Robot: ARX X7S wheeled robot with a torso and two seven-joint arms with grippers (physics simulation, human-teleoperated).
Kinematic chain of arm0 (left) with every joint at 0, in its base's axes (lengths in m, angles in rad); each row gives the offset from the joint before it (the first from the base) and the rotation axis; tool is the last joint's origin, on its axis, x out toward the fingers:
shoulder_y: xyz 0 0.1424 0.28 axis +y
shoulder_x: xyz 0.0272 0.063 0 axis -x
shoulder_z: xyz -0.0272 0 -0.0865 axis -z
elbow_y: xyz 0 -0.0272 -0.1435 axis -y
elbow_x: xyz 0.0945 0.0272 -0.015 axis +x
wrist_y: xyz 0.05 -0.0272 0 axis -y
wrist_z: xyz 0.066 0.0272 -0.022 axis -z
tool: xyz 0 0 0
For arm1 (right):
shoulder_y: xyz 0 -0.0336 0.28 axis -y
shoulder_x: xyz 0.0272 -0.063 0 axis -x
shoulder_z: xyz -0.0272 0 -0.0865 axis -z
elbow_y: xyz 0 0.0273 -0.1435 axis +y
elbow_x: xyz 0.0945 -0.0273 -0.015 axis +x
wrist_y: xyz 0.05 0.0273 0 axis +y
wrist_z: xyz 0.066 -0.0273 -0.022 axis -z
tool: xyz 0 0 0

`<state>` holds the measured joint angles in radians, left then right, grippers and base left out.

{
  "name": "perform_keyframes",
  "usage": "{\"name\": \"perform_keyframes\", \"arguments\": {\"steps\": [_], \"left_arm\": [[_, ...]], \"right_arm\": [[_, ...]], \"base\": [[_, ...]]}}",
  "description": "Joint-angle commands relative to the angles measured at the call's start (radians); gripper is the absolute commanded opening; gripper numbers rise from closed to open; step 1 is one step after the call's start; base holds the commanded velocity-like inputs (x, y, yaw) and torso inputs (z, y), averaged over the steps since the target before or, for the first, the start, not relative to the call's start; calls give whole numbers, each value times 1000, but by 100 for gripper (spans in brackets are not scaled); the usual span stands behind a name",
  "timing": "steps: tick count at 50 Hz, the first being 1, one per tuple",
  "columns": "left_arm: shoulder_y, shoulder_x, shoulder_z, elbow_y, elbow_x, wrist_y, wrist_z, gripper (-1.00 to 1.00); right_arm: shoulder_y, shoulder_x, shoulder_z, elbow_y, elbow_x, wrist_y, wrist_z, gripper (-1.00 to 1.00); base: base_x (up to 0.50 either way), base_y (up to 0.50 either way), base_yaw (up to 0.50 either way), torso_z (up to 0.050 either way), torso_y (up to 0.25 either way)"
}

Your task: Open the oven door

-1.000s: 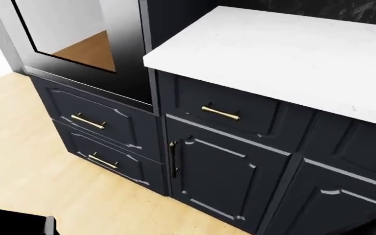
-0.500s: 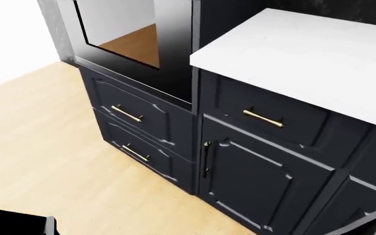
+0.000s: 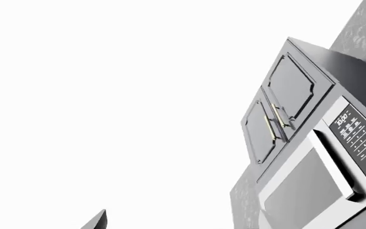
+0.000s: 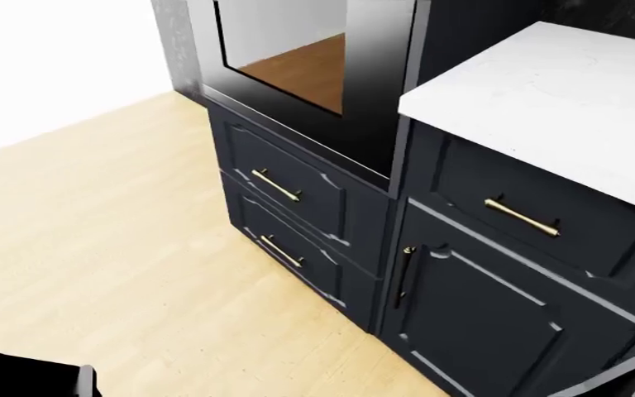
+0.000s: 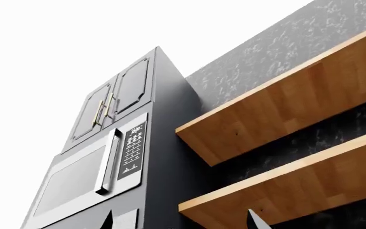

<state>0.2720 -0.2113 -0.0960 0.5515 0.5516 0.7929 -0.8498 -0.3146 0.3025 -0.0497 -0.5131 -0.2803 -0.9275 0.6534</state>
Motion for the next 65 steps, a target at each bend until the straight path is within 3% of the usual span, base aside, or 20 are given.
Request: {"name": "perform_keyframes", "arguments": {"steps": [1, 26, 34, 54, 65], "left_arm": [[3, -7, 4, 2, 4, -4, -9, 100], [5, -21, 11, 3, 9, -14, -28, 100], [8, -25, 14, 4, 10, -16, -34, 100], [1, -32, 28, 4, 16, -29, -41, 100], [1, -38, 32, 4, 19, -31, -49, 100]], "right_arm": [[0, 6, -4, 0, -4, 0, 10, 100], [-5, 19, -13, -5, -16, 1, 29, 100], [-5, 38, -36, -12, -7, 22, 14, 100], [-3, 55, -52, -14, 4, 28, 20, 100], [-5, 58, -55, -13, -8, 19, 28, 100]], "base": [[0, 0, 500, 0, 0], [0, 0, 500, 0, 0], [9, -7, 0, 0, 0], [419, -274, 0, 0, 0], [568, 72, 0, 0, 0]]}}
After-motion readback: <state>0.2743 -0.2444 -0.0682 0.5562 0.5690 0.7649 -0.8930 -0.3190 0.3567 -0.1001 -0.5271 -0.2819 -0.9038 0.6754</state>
